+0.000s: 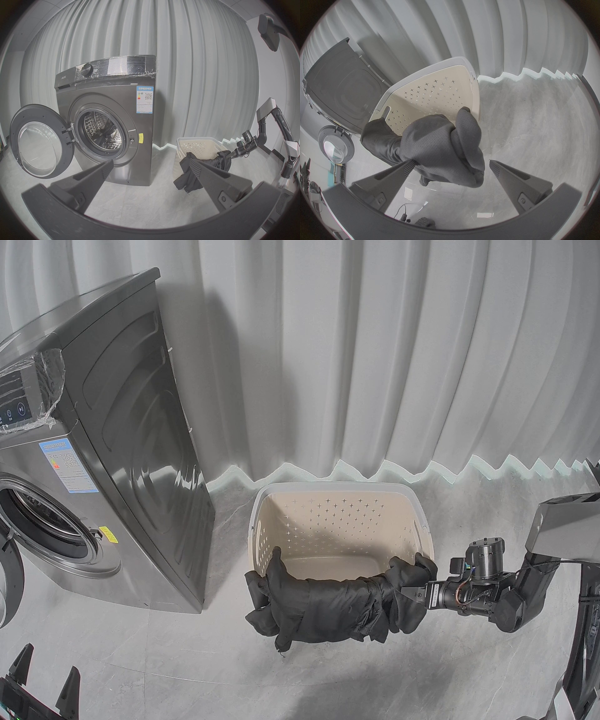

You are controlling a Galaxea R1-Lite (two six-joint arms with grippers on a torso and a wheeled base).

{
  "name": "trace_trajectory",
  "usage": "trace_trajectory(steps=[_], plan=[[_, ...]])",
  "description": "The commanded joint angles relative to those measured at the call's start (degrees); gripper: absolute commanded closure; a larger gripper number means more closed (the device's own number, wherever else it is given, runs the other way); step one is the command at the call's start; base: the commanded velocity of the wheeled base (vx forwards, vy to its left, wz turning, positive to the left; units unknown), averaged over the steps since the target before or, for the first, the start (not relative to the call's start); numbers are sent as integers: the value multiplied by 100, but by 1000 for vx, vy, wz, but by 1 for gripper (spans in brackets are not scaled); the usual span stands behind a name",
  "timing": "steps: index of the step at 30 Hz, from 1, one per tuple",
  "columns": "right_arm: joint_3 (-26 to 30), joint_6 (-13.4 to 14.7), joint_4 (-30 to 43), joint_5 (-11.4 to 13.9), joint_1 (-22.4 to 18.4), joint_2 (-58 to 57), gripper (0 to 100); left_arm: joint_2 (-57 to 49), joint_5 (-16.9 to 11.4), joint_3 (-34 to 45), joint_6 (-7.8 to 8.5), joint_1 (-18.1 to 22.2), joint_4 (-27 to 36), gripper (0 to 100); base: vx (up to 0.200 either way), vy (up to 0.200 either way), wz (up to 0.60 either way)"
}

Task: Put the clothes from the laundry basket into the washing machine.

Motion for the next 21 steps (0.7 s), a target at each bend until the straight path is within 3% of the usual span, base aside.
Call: trace_trajectory(steps=[1,11,12,21], plan=[[-172,-12,-92,4,-2,294,0,-101,0,92,-2,1,0,0,0,0,0],[-321,-47,-294,-5,-2,470,0,-101,0,92,-2,1,0,0,0,0,0],[-313,-47,-329,-5,6,470,100,-101,0,92,-2,1,0,0,0,0,0],[-154,-47,-522,4,15,444,100,-101,0,92,-2,1,0,0,0,0,0]])
